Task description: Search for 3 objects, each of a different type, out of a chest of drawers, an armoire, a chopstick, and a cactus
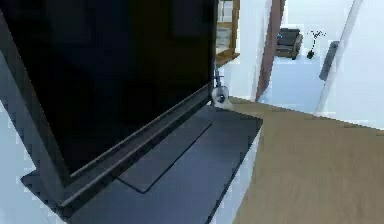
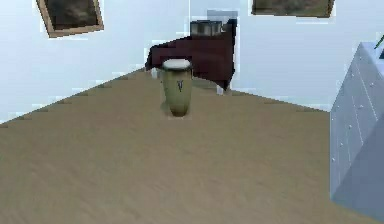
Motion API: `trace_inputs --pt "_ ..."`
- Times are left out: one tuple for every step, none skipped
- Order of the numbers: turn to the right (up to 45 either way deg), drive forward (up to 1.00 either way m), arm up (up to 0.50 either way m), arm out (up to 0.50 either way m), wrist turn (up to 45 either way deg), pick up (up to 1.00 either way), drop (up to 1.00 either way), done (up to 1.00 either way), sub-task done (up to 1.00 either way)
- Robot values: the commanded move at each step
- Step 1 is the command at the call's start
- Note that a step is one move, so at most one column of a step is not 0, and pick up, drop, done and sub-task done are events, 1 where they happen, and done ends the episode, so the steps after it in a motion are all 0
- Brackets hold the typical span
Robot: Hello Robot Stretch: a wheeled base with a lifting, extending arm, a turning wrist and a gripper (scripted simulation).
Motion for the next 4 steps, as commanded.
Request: trace_inputs --pt "45.0 0.00 0.00 0.00 0.0 0.00 0.00 0.00 0.00" --pt "45.0 0.00 0.00 0.00 0.0 0.00 0.00 0.00 0.00" --pt "30.0 0.00 0.00 0.00 0.0 0.00 0.00 0.00 0.00" --pt "0.0 0.35 0.00 0.00 0.0 0.00 0.00 0.00 0.00"
